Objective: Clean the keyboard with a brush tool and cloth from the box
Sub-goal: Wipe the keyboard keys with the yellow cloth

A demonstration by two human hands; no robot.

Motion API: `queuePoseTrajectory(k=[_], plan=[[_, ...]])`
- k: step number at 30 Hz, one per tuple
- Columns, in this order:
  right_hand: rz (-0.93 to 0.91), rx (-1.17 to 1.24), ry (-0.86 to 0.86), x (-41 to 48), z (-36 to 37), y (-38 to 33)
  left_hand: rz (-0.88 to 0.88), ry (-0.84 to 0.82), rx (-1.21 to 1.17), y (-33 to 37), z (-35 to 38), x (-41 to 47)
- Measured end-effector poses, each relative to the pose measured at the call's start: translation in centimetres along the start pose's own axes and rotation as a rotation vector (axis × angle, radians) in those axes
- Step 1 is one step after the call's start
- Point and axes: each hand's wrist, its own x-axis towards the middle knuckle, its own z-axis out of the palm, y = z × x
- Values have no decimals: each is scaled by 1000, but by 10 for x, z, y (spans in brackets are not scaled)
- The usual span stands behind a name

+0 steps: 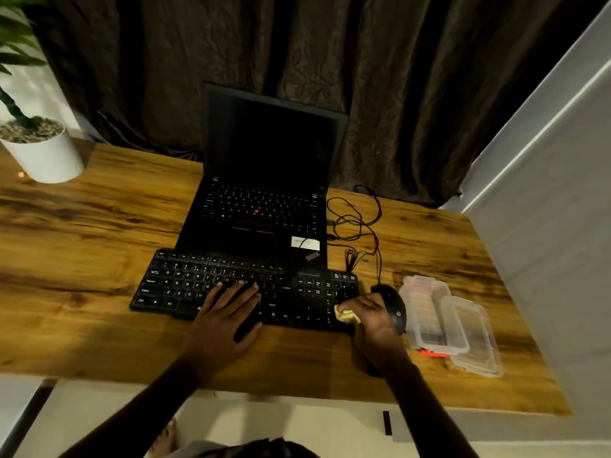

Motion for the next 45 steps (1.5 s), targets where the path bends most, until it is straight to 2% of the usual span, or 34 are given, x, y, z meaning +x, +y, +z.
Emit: queuePoseTrajectory(k=[3,9,14,19,25,28,33,35,40,45], plan=[[-96,22,12,1,2,-16,0,7,-6,0,1,0],[54,24,15,-14,-6,15,11,16,2,-1,-1,1],[-5,11,90,-13,4,-10,-2,17,-10,1,-2,0],[-122,61,5,-6,13,-37,-15,14,-28,3,-5,1],[44,-63,7,-17,0,2,-13,0,-21,2,-5,0],[36,-20,18,-14,6,-13,-12,14,-21,2,-5,1],[-93,56,-3,-11,16,-54,2,50,-14,4,-7,0],[-80,68,-9,-11,11,-45,5,54,-15,3,-6,0],[98,27,-4,-12,9,-21,3,35,-24,1,-3,1],[-14,-2,-92,-1,21,-65,8,37,-17,0,-3,1]])
